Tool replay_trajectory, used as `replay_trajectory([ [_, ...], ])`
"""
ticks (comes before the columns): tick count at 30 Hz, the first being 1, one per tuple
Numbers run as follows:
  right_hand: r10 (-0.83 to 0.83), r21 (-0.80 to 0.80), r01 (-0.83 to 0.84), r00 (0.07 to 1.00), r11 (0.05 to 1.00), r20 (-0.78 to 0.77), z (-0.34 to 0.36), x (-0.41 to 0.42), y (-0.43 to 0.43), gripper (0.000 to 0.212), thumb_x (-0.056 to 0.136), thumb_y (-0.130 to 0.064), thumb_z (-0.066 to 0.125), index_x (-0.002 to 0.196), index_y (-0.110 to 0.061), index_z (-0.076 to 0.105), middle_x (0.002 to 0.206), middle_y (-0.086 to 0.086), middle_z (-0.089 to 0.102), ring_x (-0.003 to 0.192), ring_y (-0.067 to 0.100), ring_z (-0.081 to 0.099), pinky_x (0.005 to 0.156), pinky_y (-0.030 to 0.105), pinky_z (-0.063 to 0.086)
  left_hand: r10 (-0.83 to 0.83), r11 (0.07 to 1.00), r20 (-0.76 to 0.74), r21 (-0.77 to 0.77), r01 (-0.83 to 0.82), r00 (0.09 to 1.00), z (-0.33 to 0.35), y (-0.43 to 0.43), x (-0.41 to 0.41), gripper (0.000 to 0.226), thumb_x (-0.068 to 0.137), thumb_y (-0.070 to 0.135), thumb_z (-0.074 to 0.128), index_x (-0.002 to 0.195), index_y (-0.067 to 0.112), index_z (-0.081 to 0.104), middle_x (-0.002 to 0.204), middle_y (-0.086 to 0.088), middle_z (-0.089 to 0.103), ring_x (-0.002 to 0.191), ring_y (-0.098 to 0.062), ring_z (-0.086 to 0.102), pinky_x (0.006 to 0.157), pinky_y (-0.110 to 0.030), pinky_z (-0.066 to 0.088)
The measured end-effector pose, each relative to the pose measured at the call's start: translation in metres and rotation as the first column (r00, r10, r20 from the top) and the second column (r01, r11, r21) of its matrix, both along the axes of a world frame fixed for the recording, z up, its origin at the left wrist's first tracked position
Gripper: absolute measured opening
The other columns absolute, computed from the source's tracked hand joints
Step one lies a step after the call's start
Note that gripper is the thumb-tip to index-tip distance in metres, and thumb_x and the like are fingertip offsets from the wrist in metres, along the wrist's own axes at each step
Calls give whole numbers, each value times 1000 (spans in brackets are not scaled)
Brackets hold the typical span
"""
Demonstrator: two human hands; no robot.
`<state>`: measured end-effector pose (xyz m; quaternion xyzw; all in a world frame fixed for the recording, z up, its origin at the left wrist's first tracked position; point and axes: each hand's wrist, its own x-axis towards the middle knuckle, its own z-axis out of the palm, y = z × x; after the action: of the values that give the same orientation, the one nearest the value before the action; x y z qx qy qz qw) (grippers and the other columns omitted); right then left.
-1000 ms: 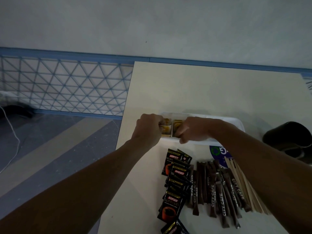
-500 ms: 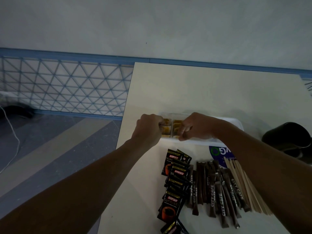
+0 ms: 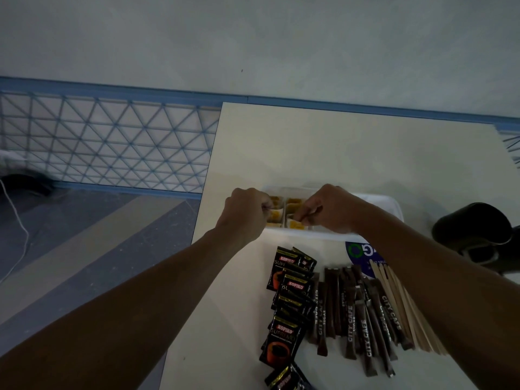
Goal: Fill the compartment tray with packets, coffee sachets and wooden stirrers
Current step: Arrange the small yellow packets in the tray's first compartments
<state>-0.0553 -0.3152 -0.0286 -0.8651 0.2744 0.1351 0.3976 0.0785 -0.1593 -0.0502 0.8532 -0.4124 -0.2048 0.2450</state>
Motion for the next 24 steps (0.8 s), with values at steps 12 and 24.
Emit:
replay_trajectory([
  [12, 90, -236, -68, 992, 969, 83, -3, 2, 5, 16, 89, -10, 70, 101, -16, 80, 95, 0, 77, 89, 12, 69, 91, 26, 52, 6, 1000, -12, -24, -6, 1000, 3, 1, -1, 15, 88, 13, 67, 100, 13, 77, 96, -12, 74, 89, -27, 69, 81, -38, 56],
  [24, 249, -273, -248, 968, 929, -30, 7, 4, 14, 35, 85, -14, 68, 111, -36, 75, 79, -14, 50, 83, 13, 55, 74, 22, 39, -7, 1000, 3, -5, 7, 1000, 3, 0, -1, 21, 89, 10, 65, 107, 12, 75, 99, -14, 73, 90, -30, 68, 80, -37, 56],
])
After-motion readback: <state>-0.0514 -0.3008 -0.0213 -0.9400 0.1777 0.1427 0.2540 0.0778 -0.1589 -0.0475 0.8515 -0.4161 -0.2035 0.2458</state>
